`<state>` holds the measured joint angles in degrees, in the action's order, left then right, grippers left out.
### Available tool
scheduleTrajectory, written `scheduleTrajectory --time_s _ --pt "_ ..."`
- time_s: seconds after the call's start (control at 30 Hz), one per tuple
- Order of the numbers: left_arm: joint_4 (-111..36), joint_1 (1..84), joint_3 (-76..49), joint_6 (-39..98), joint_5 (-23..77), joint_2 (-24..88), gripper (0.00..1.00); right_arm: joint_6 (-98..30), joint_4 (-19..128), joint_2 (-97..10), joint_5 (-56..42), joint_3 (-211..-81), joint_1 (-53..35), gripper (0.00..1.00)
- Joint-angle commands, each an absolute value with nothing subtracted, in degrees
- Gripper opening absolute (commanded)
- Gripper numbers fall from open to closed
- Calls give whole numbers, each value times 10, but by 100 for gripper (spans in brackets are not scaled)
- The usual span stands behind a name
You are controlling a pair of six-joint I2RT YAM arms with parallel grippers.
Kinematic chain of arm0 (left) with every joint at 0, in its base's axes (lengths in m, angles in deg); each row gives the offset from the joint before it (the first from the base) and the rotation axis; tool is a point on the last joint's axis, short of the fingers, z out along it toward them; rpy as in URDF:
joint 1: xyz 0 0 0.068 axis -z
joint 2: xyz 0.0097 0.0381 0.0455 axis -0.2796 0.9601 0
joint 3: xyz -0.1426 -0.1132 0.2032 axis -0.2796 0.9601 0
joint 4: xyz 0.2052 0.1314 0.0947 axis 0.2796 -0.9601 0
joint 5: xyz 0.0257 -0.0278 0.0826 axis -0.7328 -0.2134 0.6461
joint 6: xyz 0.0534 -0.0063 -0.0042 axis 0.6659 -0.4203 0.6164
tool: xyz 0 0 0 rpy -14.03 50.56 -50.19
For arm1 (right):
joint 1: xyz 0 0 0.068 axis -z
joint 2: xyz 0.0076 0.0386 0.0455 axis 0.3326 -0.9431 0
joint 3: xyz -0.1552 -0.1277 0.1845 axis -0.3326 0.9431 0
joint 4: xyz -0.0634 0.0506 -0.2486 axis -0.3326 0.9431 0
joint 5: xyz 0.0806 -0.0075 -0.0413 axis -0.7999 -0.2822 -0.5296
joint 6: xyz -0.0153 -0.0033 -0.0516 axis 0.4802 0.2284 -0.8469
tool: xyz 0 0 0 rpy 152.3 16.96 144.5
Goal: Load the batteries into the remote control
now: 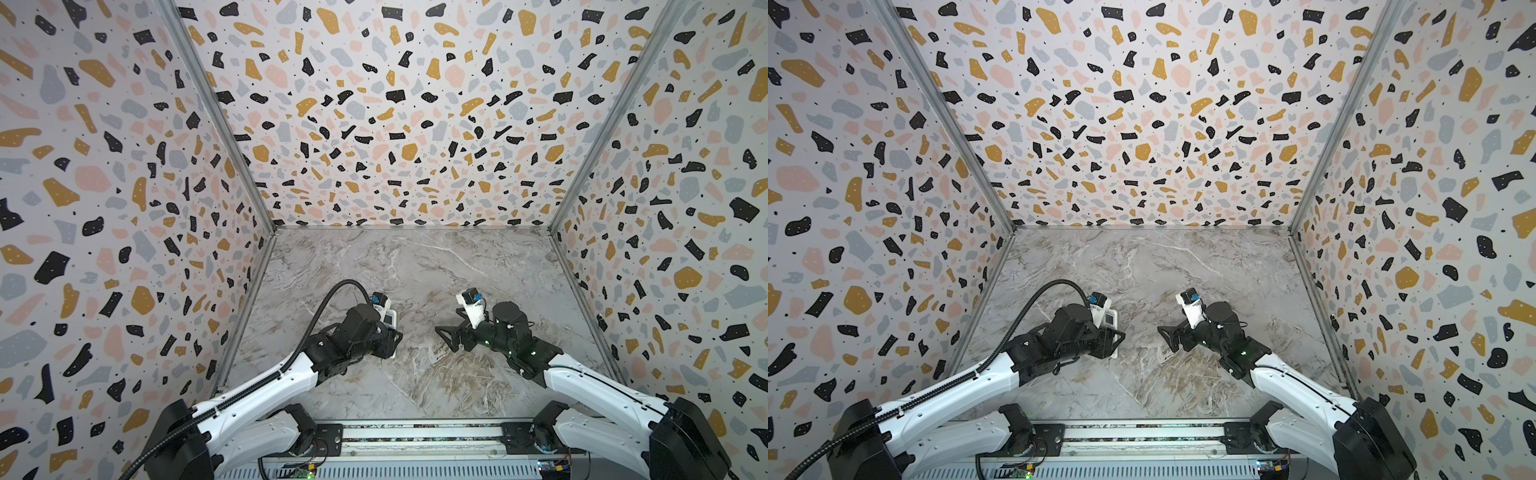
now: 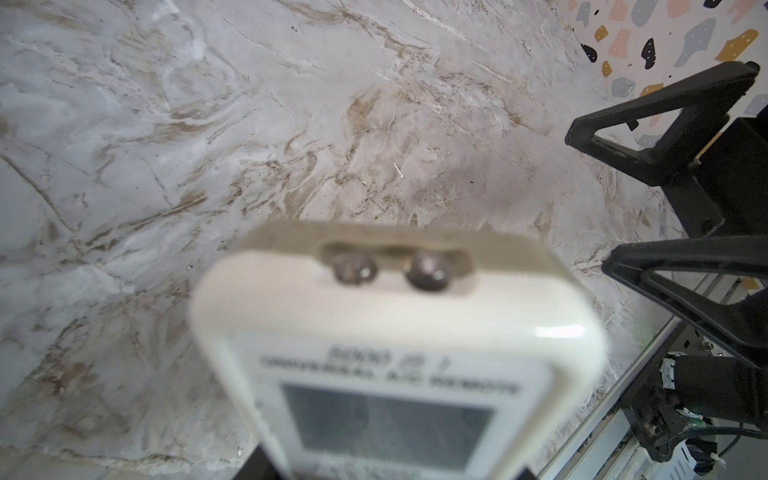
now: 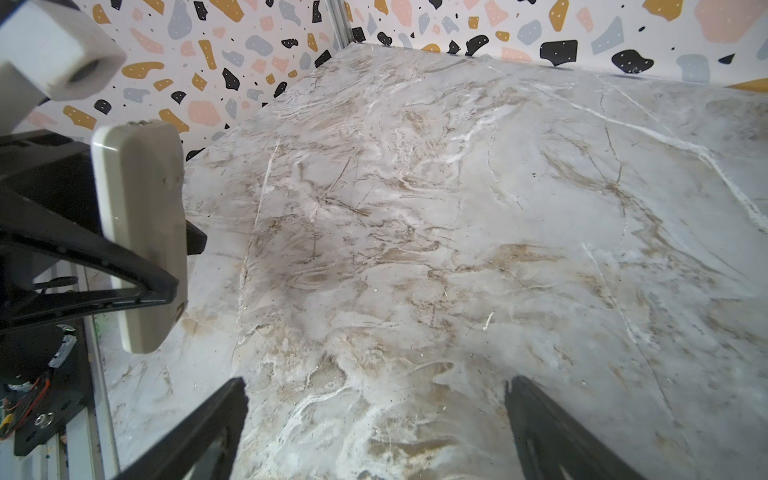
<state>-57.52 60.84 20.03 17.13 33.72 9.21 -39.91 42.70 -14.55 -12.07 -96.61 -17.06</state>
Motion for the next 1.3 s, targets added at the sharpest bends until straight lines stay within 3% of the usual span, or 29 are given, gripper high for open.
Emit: scheduleTrajectory --time_s 0.0,1.27 --pt "-573 602 212 165 346 106 18 -391 425 -147 -122 -966 -165 99" --pt "-550 598 251 123 375 267 30 -383 391 -165 -153 -938 -124 99"
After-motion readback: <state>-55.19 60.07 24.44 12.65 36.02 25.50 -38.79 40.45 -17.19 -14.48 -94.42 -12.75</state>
